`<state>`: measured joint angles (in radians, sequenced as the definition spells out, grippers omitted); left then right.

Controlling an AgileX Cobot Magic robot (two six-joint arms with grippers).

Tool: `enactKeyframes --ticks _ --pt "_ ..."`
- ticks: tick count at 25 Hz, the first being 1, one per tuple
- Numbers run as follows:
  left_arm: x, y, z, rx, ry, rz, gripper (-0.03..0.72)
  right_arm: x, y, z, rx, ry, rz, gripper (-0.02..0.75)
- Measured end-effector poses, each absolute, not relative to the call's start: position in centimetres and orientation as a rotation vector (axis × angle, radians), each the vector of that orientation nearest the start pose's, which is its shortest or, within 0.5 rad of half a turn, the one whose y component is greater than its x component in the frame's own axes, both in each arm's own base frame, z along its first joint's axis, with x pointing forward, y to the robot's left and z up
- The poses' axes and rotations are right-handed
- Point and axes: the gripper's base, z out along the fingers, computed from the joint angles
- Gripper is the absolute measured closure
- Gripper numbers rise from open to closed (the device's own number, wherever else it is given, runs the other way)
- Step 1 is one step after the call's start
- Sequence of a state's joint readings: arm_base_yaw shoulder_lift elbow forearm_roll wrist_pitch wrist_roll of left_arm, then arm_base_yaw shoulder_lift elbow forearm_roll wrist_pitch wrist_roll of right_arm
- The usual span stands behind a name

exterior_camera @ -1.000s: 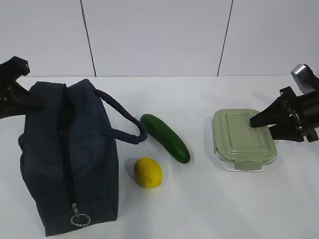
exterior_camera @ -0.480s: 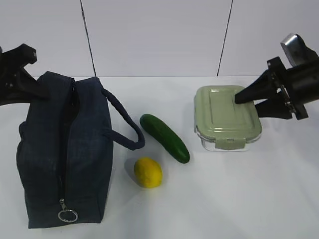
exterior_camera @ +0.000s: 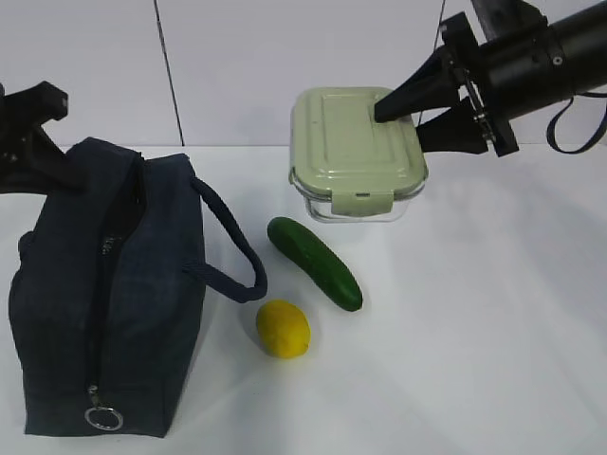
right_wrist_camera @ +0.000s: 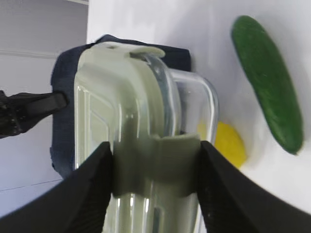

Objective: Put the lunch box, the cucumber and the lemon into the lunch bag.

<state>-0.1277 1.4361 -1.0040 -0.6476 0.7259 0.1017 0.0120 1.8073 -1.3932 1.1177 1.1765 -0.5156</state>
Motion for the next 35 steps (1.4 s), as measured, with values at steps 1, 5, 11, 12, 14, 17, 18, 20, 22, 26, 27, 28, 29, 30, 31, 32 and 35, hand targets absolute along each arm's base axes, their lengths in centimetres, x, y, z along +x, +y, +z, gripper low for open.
enactKeyframes --ticks 1,5,11,12,14,17,18,20,22,26,27,28,29,30,31,32,35 --pt "28.5 -7.4 27.9 -0.195 2.562 -0.732 0.691 37.0 8.2 28.7 -0.119 2.481 1.361 0.332" --pt "28.9 -8.2 29.5 -0.146 2.562 -0.688 0.691 37.2 8.8 30.0 -0.128 2.464 1.368 0.332" --pt "29.2 -10.5 30.3 -0.082 2.603 -0.606 0.691 37.2 9.5 30.4 -0.136 2.469 1.381 0.332" --pt "29.4 -10.7 30.3 -0.088 2.606 -0.611 0.691 37.1 9.6 30.4 -0.141 2.470 1.384 0.332" --pt "29.5 -10.8 30.2 -0.099 2.610 -0.614 0.691 37.0 10.1 30.4 -0.155 2.474 1.389 0.332" --pt "29.5 -10.8 30.1 -0.112 2.616 -0.611 0.691 36.7 11.2 30.4 -0.196 2.483 1.400 0.332" --pt "29.6 -10.8 29.9 -0.119 2.621 -0.612 0.691 36.5 11.8 30.4 -0.214 2.487 1.405 0.332" --pt "29.7 -11.0 29.8 -0.119 2.626 -0.608 0.691 36.2 12.8 30.3 -0.242 2.496 1.430 0.332" --pt "29.7 -11.2 29.6 -0.124 2.632 -0.610 0.691 36.0 13.9 30.1 -0.265 2.506 1.453 0.332" --pt "29.9 -11.3 29.5 -0.146 2.623 -0.612 0.691 35.6 16.0 29.1 -0.300 2.538 1.498 0.332" --pt "30.0 -11.3 29.4 -0.151 2.620 -0.612 0.691 35.6 16.4 28.8 -0.303 2.545 1.512 0.332" --pt "30.1 -11.3 29.3 -0.152 2.617 -0.612 0.691 35.5 16.8 28.7 -0.307 2.548 1.525 0.332" --pt "30.2 -11.3 29.2 -0.155 2.621 -0.611 0.691 35.5 17.1 28.6 -0.308 2.548 1.536 0.332" --pt "30.3 -11.4 29.1 -0.158 2.622 -0.610 0.691 35.4 17.4 28.6 -0.313 2.547 1.543 0.332" --pt "30.3 -11.4 28.9 -0.159 2.626 -0.609 0.691 35.4 17.5 28.7 -0.305 2.542 1.548 0.332" --pt "30.4 -11.5 28.8 -0.156 2.625 -0.608 0.691 35.4 17.7 28.7 -0.304 2.539 1.546 0.332" --pt "30.5 -12.1 28.7 -0.148 2.615 -0.615 0.691 35.6 17.7 28.7 -0.273 2.525 1.539 0.332"
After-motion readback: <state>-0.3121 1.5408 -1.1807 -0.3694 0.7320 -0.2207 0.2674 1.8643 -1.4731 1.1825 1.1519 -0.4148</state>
